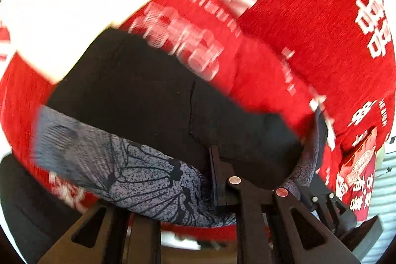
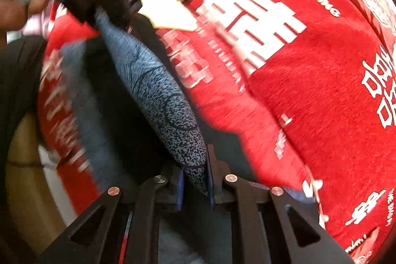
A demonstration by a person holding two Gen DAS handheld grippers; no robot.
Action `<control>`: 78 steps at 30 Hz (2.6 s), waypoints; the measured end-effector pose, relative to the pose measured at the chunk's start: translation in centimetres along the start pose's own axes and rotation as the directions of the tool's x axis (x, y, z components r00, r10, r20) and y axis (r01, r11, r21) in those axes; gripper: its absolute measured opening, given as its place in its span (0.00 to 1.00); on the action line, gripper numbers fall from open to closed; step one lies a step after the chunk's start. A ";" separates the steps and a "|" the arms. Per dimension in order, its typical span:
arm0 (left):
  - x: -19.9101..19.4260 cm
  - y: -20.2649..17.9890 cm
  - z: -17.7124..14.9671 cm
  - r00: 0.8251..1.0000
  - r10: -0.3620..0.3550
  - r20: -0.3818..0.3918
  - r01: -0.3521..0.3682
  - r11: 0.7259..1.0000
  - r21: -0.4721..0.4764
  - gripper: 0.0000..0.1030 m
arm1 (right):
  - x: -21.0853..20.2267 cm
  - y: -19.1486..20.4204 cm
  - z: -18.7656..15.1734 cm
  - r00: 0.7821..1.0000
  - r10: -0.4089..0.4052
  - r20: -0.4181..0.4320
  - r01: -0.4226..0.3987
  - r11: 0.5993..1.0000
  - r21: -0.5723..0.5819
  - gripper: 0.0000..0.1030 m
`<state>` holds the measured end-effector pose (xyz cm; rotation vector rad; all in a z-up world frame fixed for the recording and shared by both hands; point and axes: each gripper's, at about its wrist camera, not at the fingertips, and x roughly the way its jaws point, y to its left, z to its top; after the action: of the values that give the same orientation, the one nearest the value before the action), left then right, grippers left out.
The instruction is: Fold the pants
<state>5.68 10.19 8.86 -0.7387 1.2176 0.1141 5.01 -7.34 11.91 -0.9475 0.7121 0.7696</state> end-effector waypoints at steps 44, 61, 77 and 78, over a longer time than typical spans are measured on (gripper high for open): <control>2.3 -5.9 -2.7 0.953 0.269 0.137 -0.302 0.857 0.417 0.86 | -1.4 -11.8 -8.2 0.992 0.046 -0.118 0.067 0.602 0.796 0.80; 9.3 -9.8 -4.9 0.946 0.325 -0.004 -0.278 0.815 0.509 0.99 | 17.1 -27.9 -12.3 0.825 0.226 -0.518 0.432 0.339 0.836 0.79; 10.4 -12.4 -3.1 0.965 0.250 -0.073 -0.183 0.851 0.492 0.99 | -3.6 -19.4 -24.5 0.957 0.025 -0.289 0.282 0.155 0.947 0.07; 11.3 -12.5 -3.0 0.955 0.288 -0.070 -0.213 0.832 0.513 0.99 | -3.5 -19.0 -25.2 0.961 0.035 -0.274 0.267 0.145 0.953 0.09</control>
<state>13.19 -4.47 4.11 -0.1271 1.4040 -0.0432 14.02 -37.83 12.63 0.2156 1.1171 -0.1220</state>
